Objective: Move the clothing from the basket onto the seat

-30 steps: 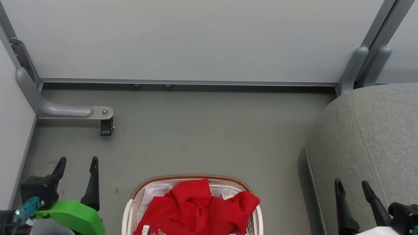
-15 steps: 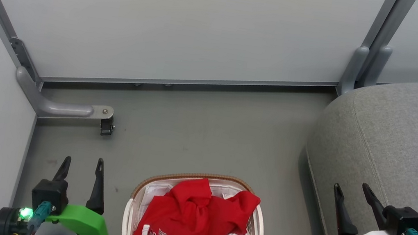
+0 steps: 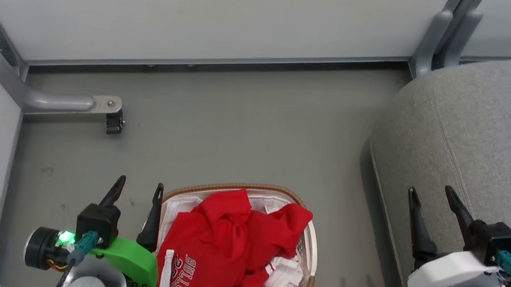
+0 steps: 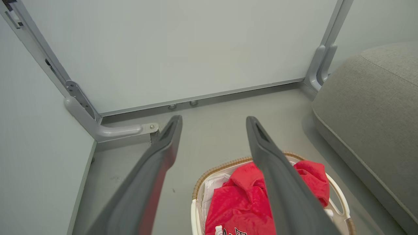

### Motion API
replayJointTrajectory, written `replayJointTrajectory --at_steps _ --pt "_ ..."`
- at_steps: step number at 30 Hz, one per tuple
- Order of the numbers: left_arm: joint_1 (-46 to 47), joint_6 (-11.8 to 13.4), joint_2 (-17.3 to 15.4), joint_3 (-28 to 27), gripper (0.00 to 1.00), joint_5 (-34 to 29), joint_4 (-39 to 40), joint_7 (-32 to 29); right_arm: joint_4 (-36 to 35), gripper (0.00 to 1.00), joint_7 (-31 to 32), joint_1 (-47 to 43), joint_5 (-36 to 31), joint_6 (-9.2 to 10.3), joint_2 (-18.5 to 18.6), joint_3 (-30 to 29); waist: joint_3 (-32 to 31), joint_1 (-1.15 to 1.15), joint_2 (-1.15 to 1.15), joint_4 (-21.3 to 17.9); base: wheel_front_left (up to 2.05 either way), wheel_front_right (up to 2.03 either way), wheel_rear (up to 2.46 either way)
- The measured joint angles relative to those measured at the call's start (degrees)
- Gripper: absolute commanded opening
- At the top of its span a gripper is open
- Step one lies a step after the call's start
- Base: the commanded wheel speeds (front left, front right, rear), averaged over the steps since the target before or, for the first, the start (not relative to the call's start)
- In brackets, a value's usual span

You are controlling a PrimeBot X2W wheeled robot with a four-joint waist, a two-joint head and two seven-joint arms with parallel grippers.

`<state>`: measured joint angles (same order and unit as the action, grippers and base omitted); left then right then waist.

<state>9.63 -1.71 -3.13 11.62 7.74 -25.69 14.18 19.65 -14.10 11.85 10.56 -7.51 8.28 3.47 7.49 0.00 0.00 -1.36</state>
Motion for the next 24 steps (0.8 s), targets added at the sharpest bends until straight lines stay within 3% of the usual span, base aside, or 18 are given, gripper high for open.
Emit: replayJointTrajectory --at_steps 10,24 --pt "8.1 -0.9 0.3 4.4 1.00 -0.7 -8.3 0.9 -3.4 1.00 -0.9 5.9 0.1 -0.01 -0.3 2.7 8.8 0.00 0.00 -3.8 0.00 0.00 0.00" --pt "19.4 -1.9 0.4 11.8 1.00 2.8 -26.0 1.0 -8.2 1.00 -1.0 10.8 2.3 -0.01 -0.2 6.9 21.8 0.01 0.00 -10.0 0.00 0.00 0.00"
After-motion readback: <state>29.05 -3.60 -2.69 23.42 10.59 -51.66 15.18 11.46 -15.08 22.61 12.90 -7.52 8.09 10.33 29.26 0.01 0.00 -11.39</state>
